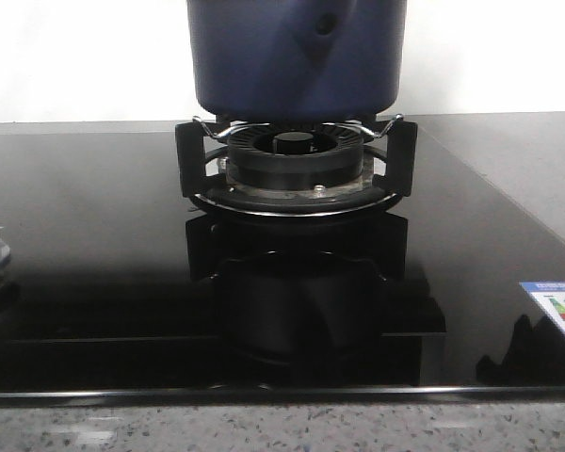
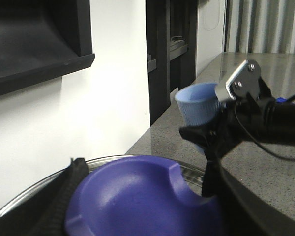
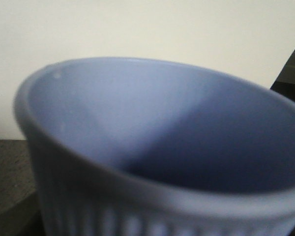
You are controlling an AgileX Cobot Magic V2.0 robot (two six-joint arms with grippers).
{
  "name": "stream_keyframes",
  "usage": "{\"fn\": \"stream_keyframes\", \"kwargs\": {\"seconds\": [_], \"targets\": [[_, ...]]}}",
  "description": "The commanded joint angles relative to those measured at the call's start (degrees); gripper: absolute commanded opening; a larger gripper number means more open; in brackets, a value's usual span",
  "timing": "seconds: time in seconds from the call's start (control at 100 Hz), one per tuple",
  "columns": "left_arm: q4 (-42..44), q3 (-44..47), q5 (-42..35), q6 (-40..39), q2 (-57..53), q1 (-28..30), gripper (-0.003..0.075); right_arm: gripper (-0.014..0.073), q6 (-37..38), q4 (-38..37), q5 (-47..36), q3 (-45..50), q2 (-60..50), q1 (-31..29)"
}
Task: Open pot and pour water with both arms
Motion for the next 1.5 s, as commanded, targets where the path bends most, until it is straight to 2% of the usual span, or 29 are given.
{"fn": "stream_keyframes", "kwargs": {"seconds": [0.0, 0.03, 0.11, 0.27, 0.48, 0.72, 1.15, 1.49], "targets": [[-5.75, -2.35, -1.33, 0.74, -2.69, -1.04, 0.0252, 0.0279, 10.94, -13.52, -4.31, 3.12, -2.64, -1.2], [-5.75, -2.35, -1.33, 0.88, -2.43, -1.31, 0.0252, 0.0279, 14.67, -17.2, -4.91, 5.32, -2.74, -1.49], [-5.66, -2.35, -1.21, 0.88, -1.85, -1.96, 0.0252, 0.0279, 17.83, -17.18, -5.04, 8.46, -2.4, -1.88], [-5.66, -2.35, -1.08, 0.88, -0.01, -3.33, 0.0252, 0.0279, 18.48, -17.18, -3.39, 12.28, -0.86, -1.88], [-5.42, -2.35, -0.96, 0.88, 1.16, -4.63, 0.0252, 0.0279, 18.98, -17.18, -3.39, 12.74, 0.7, -1.88], [-5.13, -2.35, -0.6, 0.88, 1.49, -4.63, 0.0252, 0.0279, 24.77, -17.18, 1.54, 12.74, 4.69, -1.88], [-3.51, -2.35, 0.41, 0.88, 1.57, -4.63, 0.0252, 0.0279, 26.07, -17.18, 4.58, 12.74, 11.98, -1.88], [-2.65, -2.35, 1.51, 0.88, 1.57, -4.63, 0.0252, 0.028, 26.18, -16.82, 6.69, 12.74, 12.48, -1.7]]}}
